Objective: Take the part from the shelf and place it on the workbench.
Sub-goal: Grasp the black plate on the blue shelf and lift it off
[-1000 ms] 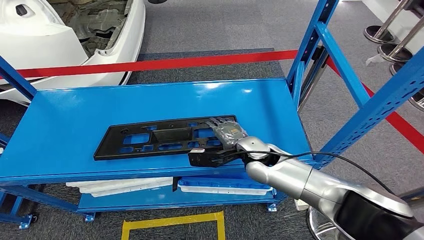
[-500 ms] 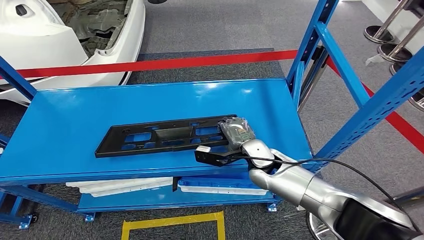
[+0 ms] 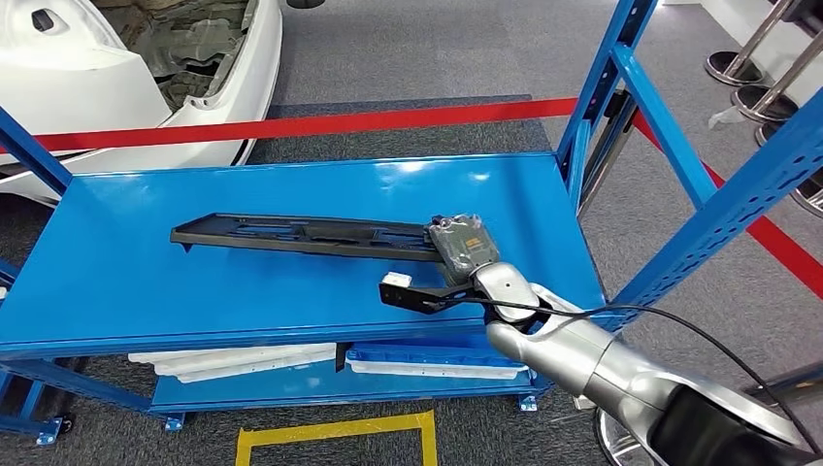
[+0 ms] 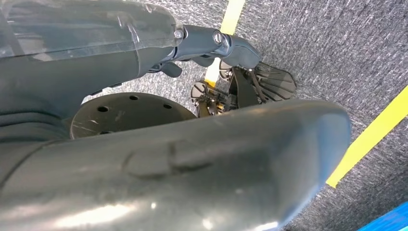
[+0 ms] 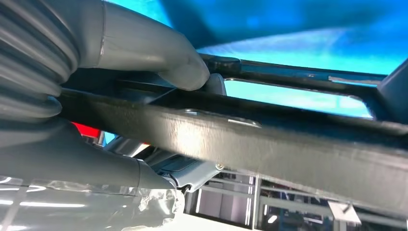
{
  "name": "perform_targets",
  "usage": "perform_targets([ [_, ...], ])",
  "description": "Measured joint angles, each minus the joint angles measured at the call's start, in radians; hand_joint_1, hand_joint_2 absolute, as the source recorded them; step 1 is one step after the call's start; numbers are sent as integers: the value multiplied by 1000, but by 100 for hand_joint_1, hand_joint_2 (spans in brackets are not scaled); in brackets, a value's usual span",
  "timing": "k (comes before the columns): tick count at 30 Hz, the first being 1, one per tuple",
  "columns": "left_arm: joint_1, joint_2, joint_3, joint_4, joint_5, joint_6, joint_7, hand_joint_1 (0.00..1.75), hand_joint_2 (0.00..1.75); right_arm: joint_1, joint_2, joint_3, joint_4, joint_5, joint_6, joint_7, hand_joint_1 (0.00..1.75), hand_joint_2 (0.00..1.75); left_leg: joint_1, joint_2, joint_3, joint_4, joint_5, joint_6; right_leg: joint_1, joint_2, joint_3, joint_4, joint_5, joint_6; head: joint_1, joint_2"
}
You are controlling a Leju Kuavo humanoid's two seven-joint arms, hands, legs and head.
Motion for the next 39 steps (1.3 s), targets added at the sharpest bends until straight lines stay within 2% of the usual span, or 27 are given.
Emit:
perform_targets([
  [2,0,0,0,0,1,5,-2,0,0,18,2,-15,-15,-4,-68,-28,175,175,0,0,0,1,0,0,0,0,0,0,0,0,0,0],
  [4,1,0,0,0,1,13,-4,0,0,52,2,-43,-53,-36,-191,-80,175,175,0,0,-1,1,0,0,0,0,0,0,0,0,0,0],
  [7,1,0,0,1,0,19,-7,0,0,118,4,-111,-156,-132,-383,-188,175,175,0,-1,-1,1,-1,0,0,-1,-1,0,0,0,0,0],
  [9,1,-1,0,1,-1,20,-8,0,0,172,9,-172,-244,-206,-462,-282,175,175,0,-1,-1,2,-2,0,0,-1,0,0,-1,0,0,0],
  [14,2,-3,0,1,-5,29,-9,0,0,311,49,-314,-416,-312,-494,-546,175,175,0,-1,-1,1,-4,-1,0,-1,0,0,-3,-1,0,0],
  [16,1,-4,0,1,-7,31,-11,0,0,352,69,-358,-467,-325,-494,-605,175,175,0,0,0,1,-4,-1,0,0,0,0,-3,-2,0,0],
  [25,1,-8,0,1,-8,32,-15,0,0,441,125,-467,-586,-402,-495,-687,175,175,0,0,0,1,-4,-1,0,0,0,0,-3,-2,0,0],
  [31,1,-9,0,1,-14,11,-9,0,0,482,152,-509,-596,-589,-495,-721,175,175,0,0,0,1,-5,-2,0,0,0,0,-3,-2,0,0],
  [39,0,-9,-1,1,-14,2,0,0,0,502,169,-534,-596,-580,-495,-701,175,175,-2,0,0,7,-10,3,-2,0,2,-2,-5,2,0,0],
])
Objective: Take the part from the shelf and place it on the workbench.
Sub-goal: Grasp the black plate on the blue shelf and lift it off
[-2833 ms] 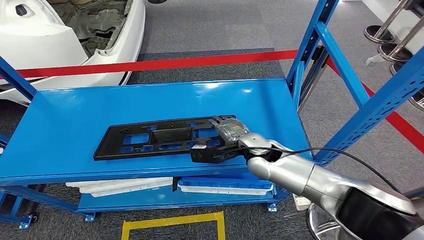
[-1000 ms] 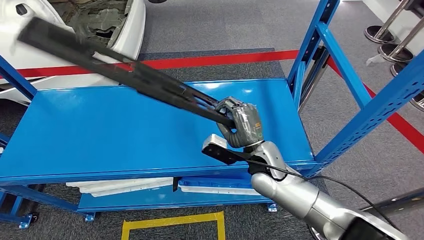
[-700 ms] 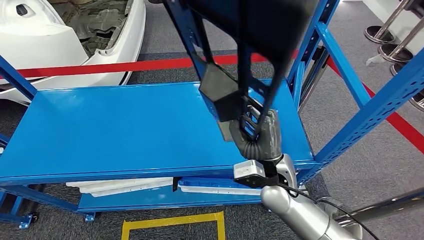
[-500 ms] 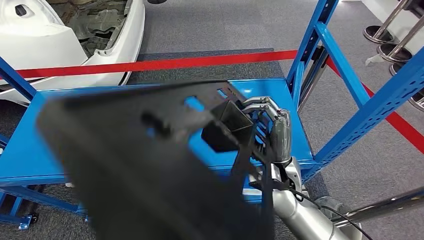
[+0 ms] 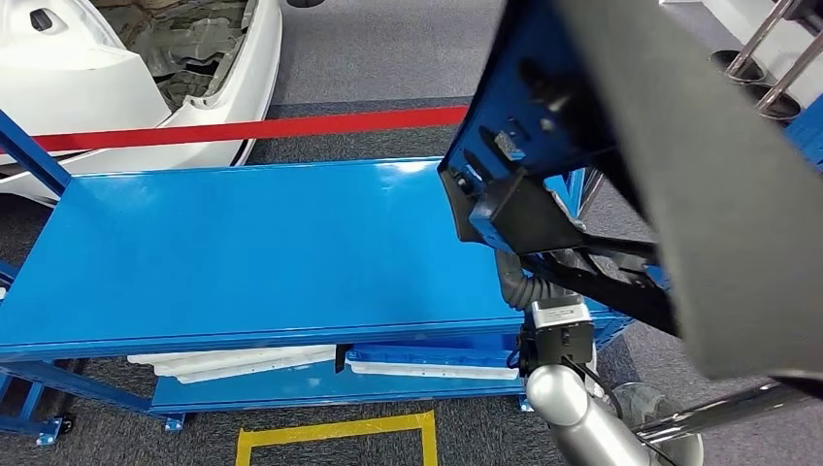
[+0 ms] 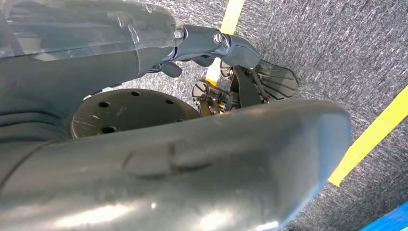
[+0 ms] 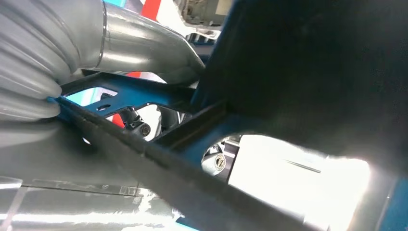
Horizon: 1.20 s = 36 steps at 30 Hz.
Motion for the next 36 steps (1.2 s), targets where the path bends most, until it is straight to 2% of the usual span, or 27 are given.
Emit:
perform_targets([
  [4,0,0,-1,0,-4,-6,5,0,0,5,1,-10,0,20,0,18,175,175,0,1,2,-2,-1,6,0,1,4,-1,-1,6,0,0],
  [6,-2,0,-1,0,-6,-12,7,0,0,7,1,-15,0,30,0,25,175,175,9,4,10,-17,5,8,3,1,0,18,-21,12,3,0],
  [7,-2,0,-2,0,-7,-14,8,0,0,8,1,-17,0,34,0,28,175,175,14,7,14,-26,9,10,3,0,-13,53,-46,17,6,0],
  [9,-3,0,-5,0,-8,-17,9,0,0,11,1,-20,0,38,0,33,175,175,20,10,17,-31,11,11,-5,-1,-67,172,-112,29,13,0],
  [10,-3,0,-6,0,-8,-18,10,0,0,13,1,-20,0,38,0,34,175,175,22,11,16,-30,11,10,-12,-1,-96,231,-133,35,14,0],
  [11,-3,0,-7,0,-8,-19,10,0,0,16,1,-21,0,38,0,36,175,175,24,12,15,-28,11,9,-18,-2,-113,266,-136,40,15,0],
  [12,-3,0,-8,0,-8,-20,10,0,0,18,1,-21,0,38,0,36,175,175,27,12,13,-25,11,7,-24,-2,-114,263,-117,46,15,0],
  [13,-3,0,-8,0,-8,-20,11,0,0,18,1,-21,0,39,0,36,175,175,31,12,11,-21,10,2,-30,-3,-94,219,-81,52,15,0],
  [15,-3,1,-10,0,-8,-20,11,0,0,18,1,-22,0,39,0,36,175,175,38,11,5,-9,9,-12,-36,0,-33,84,-13,63,17,0],
  [16,-4,2,-11,0,-8,-21,11,0,0,19,1,-22,0,39,0,36,175,175,40,9,2,-5,11,-20,-36,4,-14,40,7,63,19,0],
  [17,-4,2,-12,0,-8,-21,12,0,0,18,1,-22,0,39,0,36,175,175,40,7,0,-1,14,-29,-33,8,-7,20,14,61,20,0],
  [18,-4,3,-13,0,-9,-21,12,0,0,19,1,-22,0,39,0,37,175,175,39,5,-2,-2,19,-37,-29,12,-12,22,17,55,19,0],
  [20,-2,4,-16,1,-10,-21,12,0,0,18,1,-22,0,39,0,38,175,175,40,2,-8,0,25,-54,-31,10,-25,20,28,38,14,0],
  [21,-1,4,-17,1,-10,-21,13,0,0,17,1,-22,0,38,0,39,175,175,41,4,-15,11,11,-61,-31,8,-33,20,35,27,10,0],
  [22,-1,4,-18,1,-10,-21,13,0,0,17,1,-22,0,36,0,41,175,175,43,7,-27,41,-20,-66,-32,5,-41,19,43,17,5,0],
  [23,-1,5,-19,1,-10,-22,13,0,0,16,2,-22,0,33,0,43,175,175,45,12,-44,90,-65,-70,-32,2,-50,18,51,9,0,0],
  [25,-2,5,-21,1,-8,-22,14,0,0,17,2,-22,0,27,0,45,175,175,46,18,-75,214,-151,-75,-27,-5,-69,19,65,0,-8,0],
  [26,-2,5,-22,1,-7,-22,14,0,0,17,2,-22,0,25,0,45,175,175,45,18,-78,257,-169,-75,-24,-7,-79,20,72,-2,-8,0],
  [27,-2,5,-22,1,-6,-22,13,0,0,17,2,-22,0,24,0,45,175,175,44,18,-65,271,-168,-73,-20,-10,-89,22,78,-2,-9,0],
  [28,-2,5,-23,1,-5,-22,14,0,0,17,2,-22,0,22,0,45,175,175,42,18,-34,246,-150,-68,-17,-11,-99,24,84,-2,-9,0],
  [29,-3,5,-23,1,-5,-23,13,0,0,17,2,-22,0,20,0,45,175,175,38,18,13,188,-126,-60,-14,-12,-106,26,89,-2,-9,0],
  [31,-5,6,-23,1,-2,-24,12,0,0,16,2,-22,0,17,0,45,175,175,29,20,111,41,-104,-41,-9,-14,-116,28,99,3,-8,0],
  [32,-6,6,-23,1,-1,-25,11,0,0,16,2,-22,0,16,-1,45,175,175,24,21,139,-7,-102,-35,-9,-15,-118,28,104,8,-7,0],
  [33,-6,7,-23,1,0,-25,10,0,0,15,2,-22,0,15,-1,45,175,175,20,22,150,-32,-103,-31,-11,-17,-119,27,110,12,-6,0],
  [35,-6,6,-23,1,3,-26,8,0,0,15,1,-22,0,12,-1,45,175,175,19,24,149,-46,-87,-24,-15,-17,-120,27,116,23,-7,0],
  [36,-6,6,-23,1,4,-26,6,0,0,15,1,-22,1,11,-1,44,175,175,21,27,145,-54,-77,-18,-15,-15,-124,36,105,29,-6,0],
])
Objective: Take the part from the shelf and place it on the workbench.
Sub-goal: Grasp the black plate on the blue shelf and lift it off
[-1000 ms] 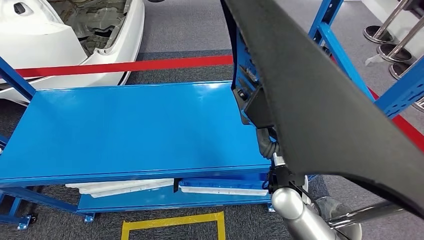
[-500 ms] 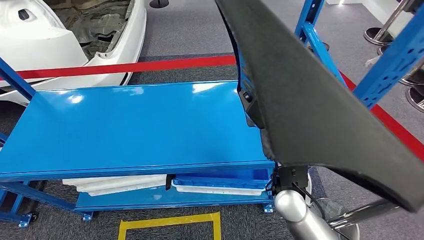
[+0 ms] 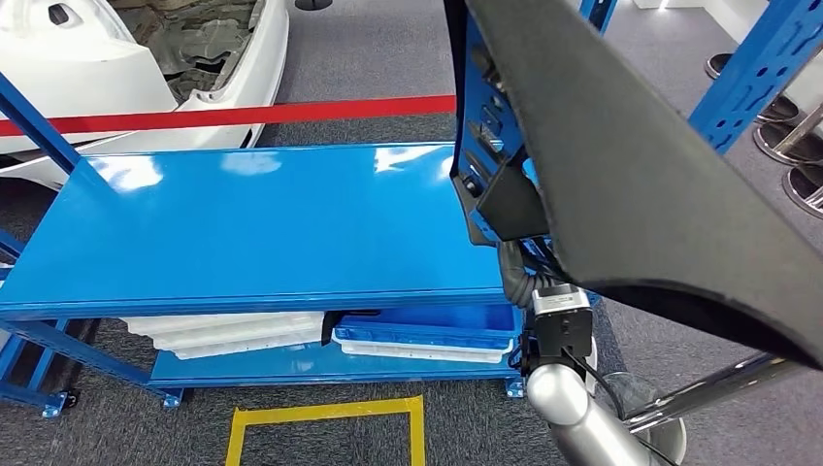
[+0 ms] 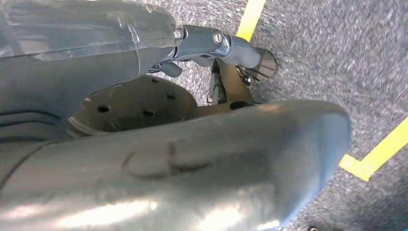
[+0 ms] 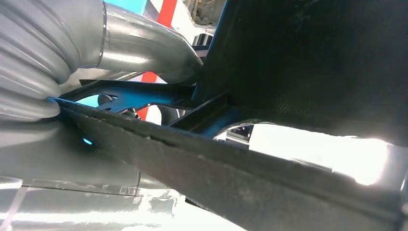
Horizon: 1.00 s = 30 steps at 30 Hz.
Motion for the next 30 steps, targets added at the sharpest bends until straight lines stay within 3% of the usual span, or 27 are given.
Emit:
perform_targets([
  [1,0,0,0,0,1,0,-2,0,0,0,0,0,0,-1,0,-1,175,175,3,4,-6,-8,11,6,1,3,-9,23,-26,5,3,0],
  [3,-1,-2,0,0,1,-1,-6,0,0,0,-1,0,1,-2,-1,-2,175,175,7,8,-29,-11,30,13,0,7,-42,117,-111,12,10,0],
  [4,-1,-2,0,0,2,-2,-7,0,0,1,-1,0,1,-3,-1,-2,175,175,7,9,-44,-6,36,14,-2,7,-58,178,-150,16,13,0],
  [5,0,-3,0,0,2,-2,-7,0,0,2,-2,0,1,-2,-1,-2,175,175,8,10,-60,2,42,12,-5,7,-66,226,-171,20,15,0],
  [6,0,-3,0,0,2,-3,-7,0,0,3,-2,0,1,-2,-1,-2,175,175,9,10,-78,12,47,10,-8,7,-60,248,-170,24,16,0],
  [7,0,-3,0,0,2,-3,-8,0,0,4,-3,-1,1,0,-1,-1,175,175,11,11,-96,24,51,7,-12,7,-38,236,-150,28,17,0],
  [8,0,-3,0,0,2,-3,-8,0,0,4,-3,-1,1,1,-1,-1,175,175,14,11,-113,38,54,4,-16,6,0,190,-121,33,18,0],
  [10,-1,-3,0,0,2,-5,-10,0,0,4,-3,-3,1,5,-1,0,175,175,18,11,-143,64,60,-6,-19,9,78,67,-101,39,28,0],
  [12,0,-4,0,0,1,-7,-13,0,0,8,-3,-4,1,9,-1,0,175,175,16,9,-158,79,70,-20,-16,13,104,9,-110,32,40,0],
  [15,2,-3,0,1,1,-10,-14,0,0,13,-4,-8,1,12,-1,1,175,175,17,5,-169,85,78,-39,-14,13,87,8,-91,5,43,0],
  [17,2,-3,0,2,1,-11,-15,0,0,15,-4,-11,1,15,-1,1,175,175,20,5,-192,140,14,-51,-16,9,67,6,-71,-13,34,0],
  [19,2,-3,0,2,1,-12,-15,0,0,17,-4,-14,1,15,-1,2,175,175,21,5,-223,260,-84,-58,-15,7,41,6,-51,-22,20,0],
  [20,2,-3,0,2,1,-13,-15,0,0,18,-4,-14,1,16,-1,2,175,175,21,5,-231,317,-112,-59,-13,6,27,7,-41,-24,15,0],
  [21,2,-3,0,2,1,-13,-15,0,0,19,-4,-14,1,16,-1,2,175,175,20,5,-226,351,-117,-58,-11,5,14,8,-31,-24,12,0],
  [22,2,-3,0,2,1,-13,-16,0,0,21,-4,-14,1,16,-1,2,175,175,20,5,-205,354,-103,-55,-9,5,1,8,-21,-23,11,0],
  [23,2,-3,0,2,1,-13,-16,0,0,22,-4,-15,1,16,-1,2,175,175,18,5,-167,319,-77,-49,-7,5,-12,8,-11,-22,12,0],
  [25,-1,-3,0,2,0,-13,-15,0,0,22,-4,-17,1,16,-1,2,175,175,12,4,-55,172,-44,-31,-3,6,-30,9,6,-18,16,0],
  [27,-4,-3,0,2,-1,-13,-13,0,0,23,-4,-20,1,19,-1,3,175,175,3,2,24,46,-50,-19,-4,4,-39,6,25,-8,24,0],
  [28,-5,-3,-1,2,-1,-13,-10,0,0,24,-4,-21,1,22,-1,5,175,175,-1,1,35,18,-53,-15,-5,3,-40,1,35,0,29,0],
  [30,-5,-3,-1,2,-1,-13,-5,0,0,28,-4,-23,1,27,-2,8,175,175,-1,5,26,3,-32,-7,-7,4,-42,-4,45,17,34,0],
])
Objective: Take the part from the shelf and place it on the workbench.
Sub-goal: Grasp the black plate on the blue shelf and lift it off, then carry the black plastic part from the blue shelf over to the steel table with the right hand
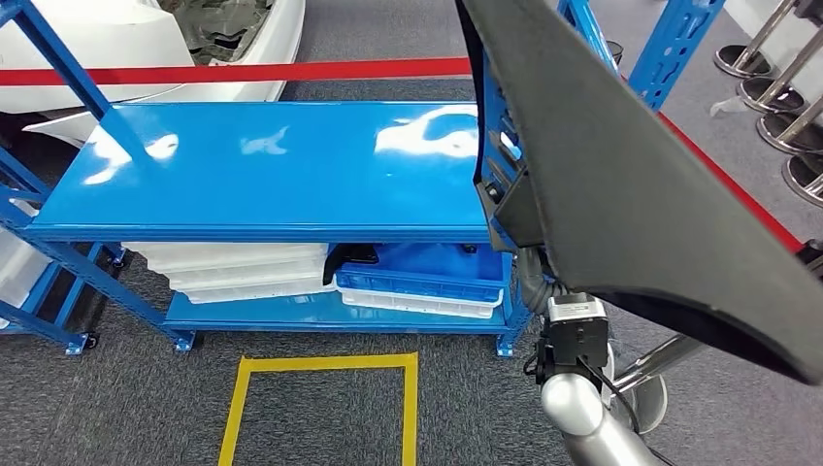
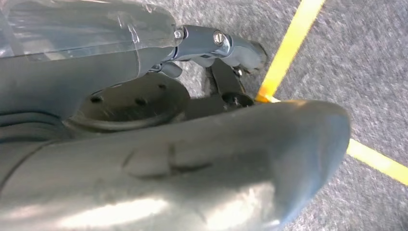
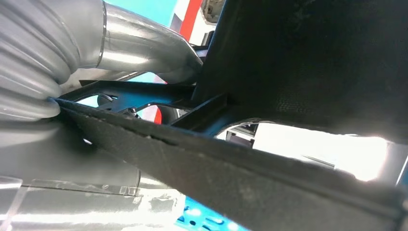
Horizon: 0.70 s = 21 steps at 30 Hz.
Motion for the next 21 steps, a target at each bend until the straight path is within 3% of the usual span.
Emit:
perform_targets([
  [1,0,0,0,0,0,0,1,0,0,2,0,-2,0,2,0,1,175,175,3,3,-8,-7,12,7,1,1,-6,12,-19,6,3,0],
  [2,0,0,0,0,0,1,2,0,0,4,-1,-3,0,3,0,2,175,175,6,7,-20,-13,24,13,3,3,-17,42,-56,10,7,0],
  [4,0,-1,0,0,0,1,2,0,0,6,-1,-5,0,4,0,4,175,175,7,10,-48,-9,42,22,3,3,-44,155,-159,13,17,0],
  [5,0,-1,0,0,0,1,2,0,0,8,-1,-5,0,4,0,4,175,175,6,11,-64,-2,49,24,3,3,-54,218,-192,15,20,0],
  [6,0,-1,0,0,0,1,2,0,0,9,-1,-5,0,4,0,5,175,175,5,12,-82,7,56,24,2,3,-54,263,-202,17,21,0],
  [7,0,-1,0,0,1,1,2,0,0,10,-2,-6,0,4,0,6,175,175,5,12,-100,16,62,23,2,3,-41,280,-190,18,24,0],
  [8,0,-1,0,0,1,1,1,0,0,10,-2,-6,0,4,0,8,175,175,6,13,-119,26,68,22,1,3,-11,262,-163,18,29,0],
  [9,0,-1,0,0,2,0,0,0,0,10,-2,-6,0,4,0,9,175,175,6,13,-135,37,73,20,1,3,33,211,-136,17,35,0],
  [10,0,-1,0,0,2,0,-2,0,0,8,-2,-6,0,4,0,10,175,175,6,13,-149,48,78,16,1,3,84,141,-128,14,42,0],
  [12,0,-1,0,0,3,-1,-8,0,0,5,-2,-6,0,2,0,10,175,175,5,12,-166,62,91,7,6,3,160,20,-141,5,50,0],
  [13,0,-2,0,0,4,-1,-11,0,0,4,-2,-6,0,1,0,10,175,175,5,12,-171,64,98,2,9,4,173,-9,-149,0,51,0],
  [15,1,-2,0,0,6,-1,-17,0,0,2,-2,-6,0,-4,0,9,175,175,6,11,-173,58,114,-6,11,3,170,-19,-140,-8,53,0],
  [17,2,-2,0,1,9,-1,-20,0,0,-4,-2,-6,0,-9,0,9,175,175,4,4,-182,66,103,-16,3,0,161,-30,-123,-21,54,0],
  [19,2,-2,0,2,10,-1,-21,0,0,-11,-2,-6,0,-11,0,10,175,175,6,-2,-204,132,27,-28,-4,-5,140,-37,-102,-38,41,0],
  [21,2,-2,0,2,11,-1,-19,0,0,-15,-2,-6,0,-9,0,15,175,175,12,-2,-228,254,-62,-38,-4,-7,111,-30,-85,-45,25,0],
])
